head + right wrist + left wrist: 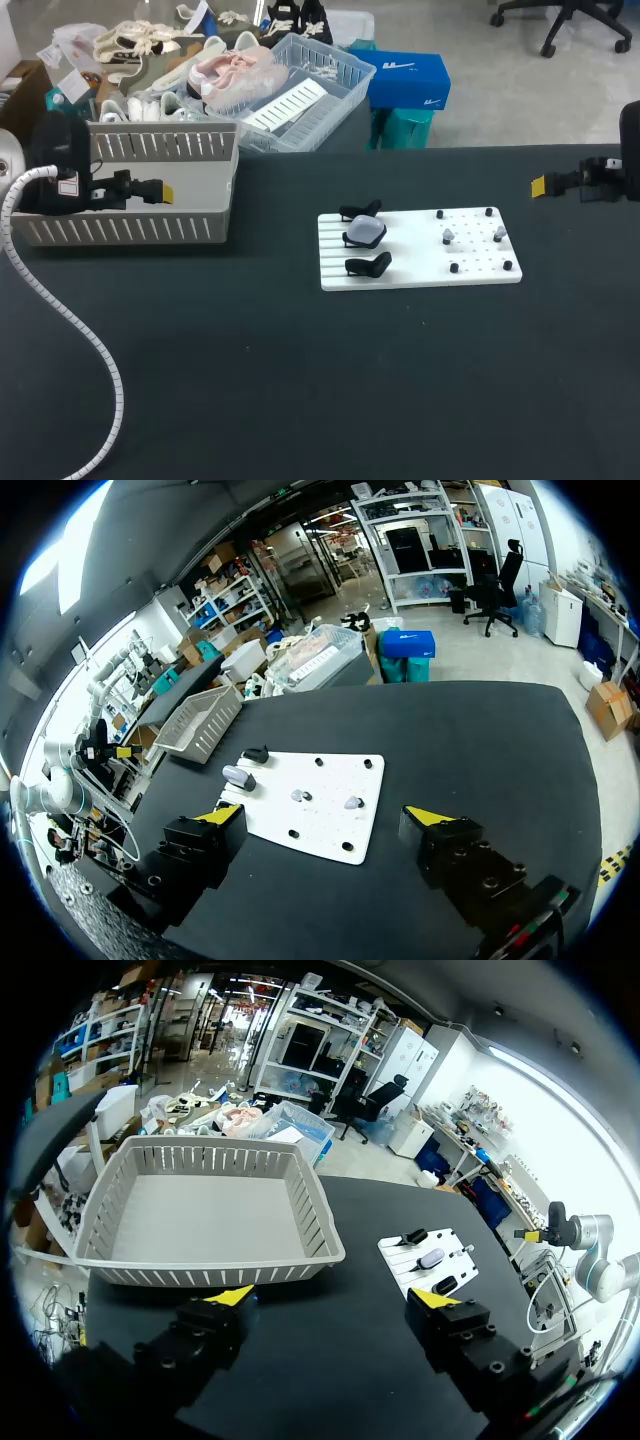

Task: Pick up each earbud case from the left stands, insert the matching earbuds, close the lid, and place the case in the box.

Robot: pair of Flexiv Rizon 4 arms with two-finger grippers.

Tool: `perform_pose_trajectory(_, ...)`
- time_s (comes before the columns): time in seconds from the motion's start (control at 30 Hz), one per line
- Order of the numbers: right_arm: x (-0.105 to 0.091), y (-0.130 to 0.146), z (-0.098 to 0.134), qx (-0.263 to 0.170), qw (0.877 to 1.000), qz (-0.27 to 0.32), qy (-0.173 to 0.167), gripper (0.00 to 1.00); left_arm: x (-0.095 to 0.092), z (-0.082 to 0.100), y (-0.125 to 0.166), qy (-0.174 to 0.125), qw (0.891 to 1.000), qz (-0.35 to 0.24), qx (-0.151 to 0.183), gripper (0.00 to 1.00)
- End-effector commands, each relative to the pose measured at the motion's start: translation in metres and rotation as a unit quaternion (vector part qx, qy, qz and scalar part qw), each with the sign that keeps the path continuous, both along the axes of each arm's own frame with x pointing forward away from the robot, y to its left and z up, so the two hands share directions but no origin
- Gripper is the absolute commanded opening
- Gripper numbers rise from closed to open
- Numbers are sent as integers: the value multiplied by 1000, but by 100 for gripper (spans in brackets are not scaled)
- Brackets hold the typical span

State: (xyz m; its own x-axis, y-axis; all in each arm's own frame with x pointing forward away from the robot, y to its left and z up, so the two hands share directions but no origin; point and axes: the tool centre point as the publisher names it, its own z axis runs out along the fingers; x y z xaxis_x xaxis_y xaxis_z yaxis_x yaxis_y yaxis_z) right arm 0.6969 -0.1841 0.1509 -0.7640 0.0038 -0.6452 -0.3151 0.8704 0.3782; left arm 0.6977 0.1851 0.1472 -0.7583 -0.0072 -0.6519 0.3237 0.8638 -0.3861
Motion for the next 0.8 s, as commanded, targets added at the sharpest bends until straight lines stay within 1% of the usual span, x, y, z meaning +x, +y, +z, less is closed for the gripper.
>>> perform_pose_trajectory(0.03,1,0,-1,1,1000,2,0,100,1,1,0,2,1000,0,1,100)
perform_pose_trajectory(0.6,1,0,-1,1,1000,2,0,100,1,1,0,2,1000,0,1,100)
perform_pose_trajectory(0.63,1,0,-1,1,1000,2,0,100,3,2,1,-8,1000,-10,11,100)
perform_pose_trajectory(0.67,1,0,-1,1,1000,2,0,100,5,5,1,-25,1000,-9,11,100)
perform_pose_trajectory(0.73,1,0,-1,1,1000,2,0,100,7,10,-1,-82,996,-25,32,100)
perform_pose_trajectory(0.77,1,0,-1,1,1000,2,0,100,8,12,-3,-92,994,-34,40,100)
perform_pose_trajectory(0.8,1,0,-1,1,1000,2,0,100,9,14,-7,-113,991,-44,47,100)
